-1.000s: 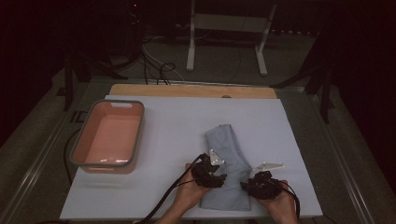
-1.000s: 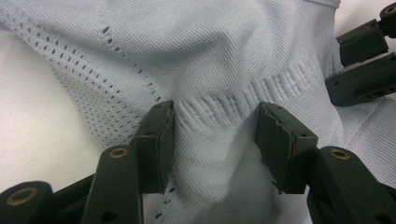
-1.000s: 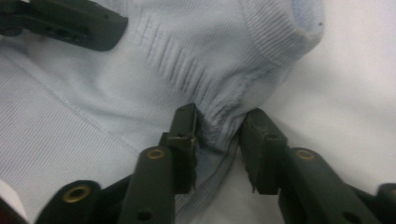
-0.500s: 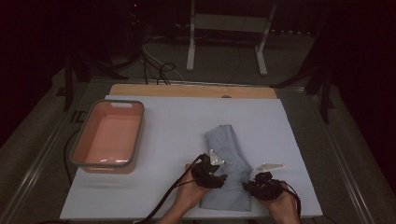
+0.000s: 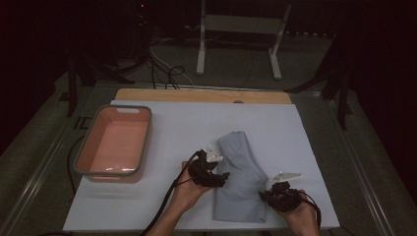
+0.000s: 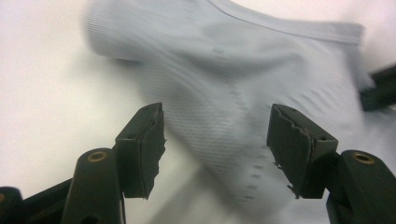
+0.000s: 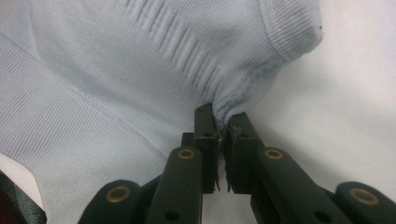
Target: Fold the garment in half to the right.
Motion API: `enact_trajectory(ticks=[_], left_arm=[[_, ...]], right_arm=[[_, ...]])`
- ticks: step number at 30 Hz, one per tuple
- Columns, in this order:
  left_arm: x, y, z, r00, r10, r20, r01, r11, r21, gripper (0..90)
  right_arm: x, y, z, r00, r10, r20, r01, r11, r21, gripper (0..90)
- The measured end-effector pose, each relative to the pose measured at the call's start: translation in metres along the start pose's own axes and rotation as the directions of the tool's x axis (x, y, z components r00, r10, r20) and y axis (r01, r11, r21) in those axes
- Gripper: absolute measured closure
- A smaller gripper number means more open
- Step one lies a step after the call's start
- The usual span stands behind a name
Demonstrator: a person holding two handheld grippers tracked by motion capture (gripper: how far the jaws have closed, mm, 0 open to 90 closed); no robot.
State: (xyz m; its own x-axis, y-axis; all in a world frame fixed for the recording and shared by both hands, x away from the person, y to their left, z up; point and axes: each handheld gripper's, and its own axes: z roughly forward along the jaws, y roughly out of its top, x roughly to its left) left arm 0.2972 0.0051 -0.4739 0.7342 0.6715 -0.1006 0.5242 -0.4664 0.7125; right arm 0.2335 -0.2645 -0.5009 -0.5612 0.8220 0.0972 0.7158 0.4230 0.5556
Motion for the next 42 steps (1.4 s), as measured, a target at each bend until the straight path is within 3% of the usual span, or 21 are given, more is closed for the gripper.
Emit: enact_trajectory(ticks=[7,8,18,22,25,26,27,30,37,42], left_arm=[[0.018,0.005,0.001,0.9989,-0.039,-0.027,0.039,0.9992,-0.012,40.6],[0.023,0.008,0.006,0.9979,-0.062,-0.019,0.062,0.9979,-0.018,40.6],[0.03,0.029,0.028,0.9915,-0.126,0.031,0.127,0.991,-0.041,41.1],[0.03,0.037,0.039,0.9898,-0.138,0.034,0.138,0.9903,-0.005,41.4],[0.031,0.04,0.046,0.9902,-0.135,0.036,0.135,0.9908,0.01,52.8],[0.032,0.044,0.051,0.9903,-0.134,0.037,0.133,0.9909,0.017,52.8],[0.032,0.045,0.052,0.991,-0.127,0.042,0.126,0.9918,0.018,65.7],[0.031,0.05,0.055,0.9938,-0.104,0.039,0.104,0.9944,0.019,85.7],[0.034,0.057,0.059,0.995,-0.099,0.009,0.099,0.995,0.005,89.7],[0.039,0.058,0.061,0.9912,-0.132,-0.01,0.132,0.9912,-0.003,89.8]], right_arm=[[-0.001,-0.001,-0.001,1.0,-0.005,0.003,0.005,1.0,0.002,84.5],[-0.001,-0.001,-0.001,1.0,-0.007,0.004,0.007,1.0,0.003,84.6],[-0.001,-0.001,-0.001,1.0,-0.009,0.001,0.009,1.0,0.0,84.5],[-0.001,0.0,-0.001,0.9999,-0.012,0.002,0.012,1.0,0.002,84.5],[-0.001,0.0,-0.001,0.9999,-0.017,0.003,0.017,1.0,0.002,84.5],[-0.001,0.0,-0.001,0.9998,-0.018,0.002,0.018,1.0,0.003,84.5],[-0.001,0.0,-0.002,0.9998,-0.021,-0.003,0.021,1.0,0.004,84.5],[-0.002,0.0,-0.002,0.9997,-0.026,-0.002,0.026,1.0,0.005,84.6],[-0.001,0.001,-0.002,0.9991,-0.043,0.003,0.043,0.999,0.013,84.7],[-0.001,0.002,-0.003,0.9978,-0.063,0.021,0.063,0.998,0.017,84.8]])
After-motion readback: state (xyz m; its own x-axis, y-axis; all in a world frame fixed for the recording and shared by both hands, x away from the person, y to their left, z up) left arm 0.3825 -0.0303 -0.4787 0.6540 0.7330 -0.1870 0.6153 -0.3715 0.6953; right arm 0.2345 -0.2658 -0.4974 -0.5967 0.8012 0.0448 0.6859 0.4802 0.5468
